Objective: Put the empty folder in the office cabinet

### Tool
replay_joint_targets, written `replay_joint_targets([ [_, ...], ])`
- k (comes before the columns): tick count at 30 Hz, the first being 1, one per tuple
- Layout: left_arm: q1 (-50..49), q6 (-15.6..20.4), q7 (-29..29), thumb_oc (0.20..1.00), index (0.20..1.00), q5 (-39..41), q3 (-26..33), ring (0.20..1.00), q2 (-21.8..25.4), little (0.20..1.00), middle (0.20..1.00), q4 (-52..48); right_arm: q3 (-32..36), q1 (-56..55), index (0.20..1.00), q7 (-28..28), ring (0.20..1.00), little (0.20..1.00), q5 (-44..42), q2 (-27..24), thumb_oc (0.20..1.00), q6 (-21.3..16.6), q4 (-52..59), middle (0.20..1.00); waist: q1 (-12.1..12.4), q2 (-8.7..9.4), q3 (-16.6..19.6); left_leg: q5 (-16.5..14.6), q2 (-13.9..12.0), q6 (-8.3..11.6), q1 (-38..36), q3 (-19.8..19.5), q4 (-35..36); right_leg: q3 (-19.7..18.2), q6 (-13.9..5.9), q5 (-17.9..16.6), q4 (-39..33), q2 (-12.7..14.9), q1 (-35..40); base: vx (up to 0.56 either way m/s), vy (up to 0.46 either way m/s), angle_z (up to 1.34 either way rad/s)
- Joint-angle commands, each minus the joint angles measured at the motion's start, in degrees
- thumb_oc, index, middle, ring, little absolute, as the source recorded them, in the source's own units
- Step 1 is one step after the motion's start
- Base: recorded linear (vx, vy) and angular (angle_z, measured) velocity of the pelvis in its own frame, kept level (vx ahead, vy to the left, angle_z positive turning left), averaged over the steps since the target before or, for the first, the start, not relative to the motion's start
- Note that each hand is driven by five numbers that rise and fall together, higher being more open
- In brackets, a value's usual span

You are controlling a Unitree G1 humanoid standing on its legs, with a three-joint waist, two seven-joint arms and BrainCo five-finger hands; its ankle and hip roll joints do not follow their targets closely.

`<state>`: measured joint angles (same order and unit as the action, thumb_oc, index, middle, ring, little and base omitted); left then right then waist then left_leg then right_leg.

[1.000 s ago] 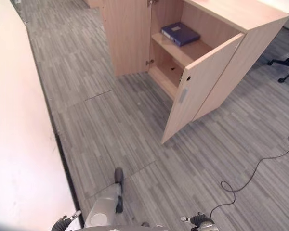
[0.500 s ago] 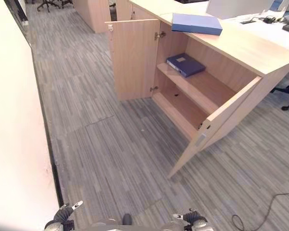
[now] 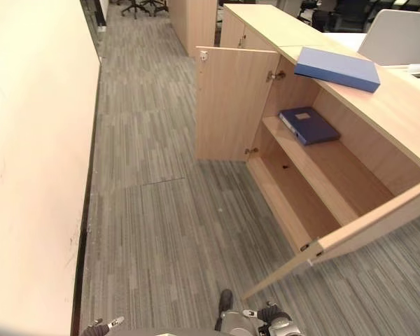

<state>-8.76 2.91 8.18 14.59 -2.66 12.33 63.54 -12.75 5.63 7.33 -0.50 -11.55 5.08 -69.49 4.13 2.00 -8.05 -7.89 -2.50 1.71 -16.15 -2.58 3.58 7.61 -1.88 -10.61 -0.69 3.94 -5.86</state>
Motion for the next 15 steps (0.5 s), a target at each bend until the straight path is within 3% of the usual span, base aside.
replay_joint_targets([
  [1,2.8,1.5,0.4,1.0,1.0,-1.7,-0.1,1.0,2.1,1.0,1.0,0.2,-1.3,1.4,1.0,-0.3,1.0,1.0,0.2,0.3,1.0,-0.9,0.2,1.0,0.7,1.14,-0.9,4.3,7.3,-4.96,7.3,-0.5,1.4,0.2,-6.15,2.1,1.4,3.0,1.2,0.1,-0.085,-0.03],
  [8,3.6,1.4,0.4,1.0,1.0,-1.7,-0.7,1.0,2.7,1.0,1.0,-0.2,-2.6,1.5,1.0,-1.5,1.0,1.0,-0.1,0.0,1.0,-1.0,1.6,1.0,1.3,1.68,-0.4,4.2,5.8,-3.76,7.8,-3.5,1.4,2.3,-4.88,5.3,2.5,2.1,2.0,0.1,-0.108,0.2],
  [15,4.7,1.3,0.4,1.0,1.0,-0.6,-1.9,1.0,3.2,1.0,1.0,-1.8,-4.2,2.1,1.0,-1.7,1.0,1.0,0.0,-0.1,1.0,-1.2,2.3,1.0,2.2,3.02,-0.2,2.0,3.3,-1.27,8.2,-5.9,-2.0,5.2,-2.9,9.3,3.0,0.8,4.2,0.14,-0.189,0.32],
])
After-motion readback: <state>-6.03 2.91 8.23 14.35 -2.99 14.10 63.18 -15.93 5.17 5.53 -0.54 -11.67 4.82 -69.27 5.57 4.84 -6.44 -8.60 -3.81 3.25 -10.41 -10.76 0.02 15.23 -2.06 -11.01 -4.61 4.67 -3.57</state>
